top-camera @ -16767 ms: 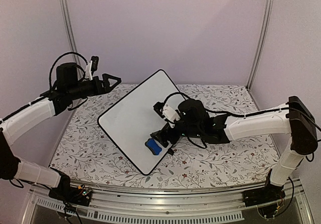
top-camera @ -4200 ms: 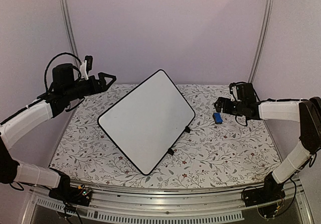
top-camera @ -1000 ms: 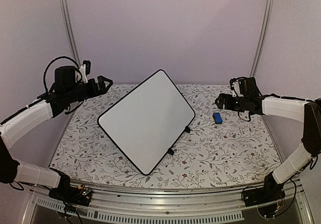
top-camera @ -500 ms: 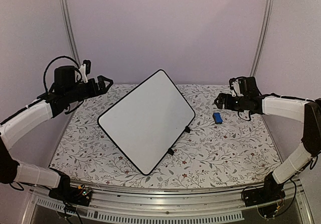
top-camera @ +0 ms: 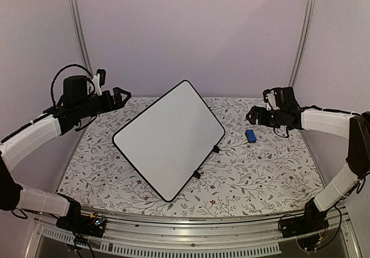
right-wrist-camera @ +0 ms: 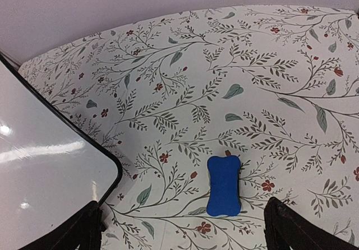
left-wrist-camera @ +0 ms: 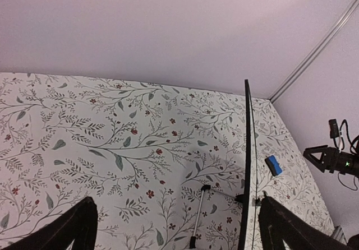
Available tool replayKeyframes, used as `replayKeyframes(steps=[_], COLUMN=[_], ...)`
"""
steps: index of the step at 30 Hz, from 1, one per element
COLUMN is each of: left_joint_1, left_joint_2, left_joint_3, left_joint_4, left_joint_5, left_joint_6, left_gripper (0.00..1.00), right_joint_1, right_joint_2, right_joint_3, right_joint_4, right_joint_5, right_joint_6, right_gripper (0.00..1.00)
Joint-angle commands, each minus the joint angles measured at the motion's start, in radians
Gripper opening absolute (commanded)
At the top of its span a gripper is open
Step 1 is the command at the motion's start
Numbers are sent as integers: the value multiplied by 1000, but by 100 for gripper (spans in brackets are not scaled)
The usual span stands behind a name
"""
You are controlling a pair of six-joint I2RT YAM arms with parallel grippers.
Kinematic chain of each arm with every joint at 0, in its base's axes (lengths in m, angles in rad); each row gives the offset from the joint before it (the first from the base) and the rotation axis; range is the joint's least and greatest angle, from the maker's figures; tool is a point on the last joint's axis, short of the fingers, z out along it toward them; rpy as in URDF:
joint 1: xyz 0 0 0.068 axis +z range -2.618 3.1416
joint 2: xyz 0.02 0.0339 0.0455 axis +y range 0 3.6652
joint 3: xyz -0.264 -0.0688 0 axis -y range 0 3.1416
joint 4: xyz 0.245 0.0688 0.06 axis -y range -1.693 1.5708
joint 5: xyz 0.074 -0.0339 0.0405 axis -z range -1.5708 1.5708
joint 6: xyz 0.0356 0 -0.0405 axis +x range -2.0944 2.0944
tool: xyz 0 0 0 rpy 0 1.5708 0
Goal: Erase the whiteboard
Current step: Reset both arms
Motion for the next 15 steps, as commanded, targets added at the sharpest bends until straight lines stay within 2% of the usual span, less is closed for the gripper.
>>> replayKeyframes(steps=[1,15], left_joint_1=[2,2], left_joint_2=[-7,-10], left_joint_3=[19,24], left_joint_4=[11,5], left_joint_5=[8,6], left_joint_6=[9,16], left_gripper=[100,100], right_joint_1=[-7,-8], right_joint_2=[-4,16], right_joint_3=[-7,10], right_joint_4=[-9,-17], right_joint_5=[-10,8], right_joint_6=[2,-6], right_gripper=[99,99])
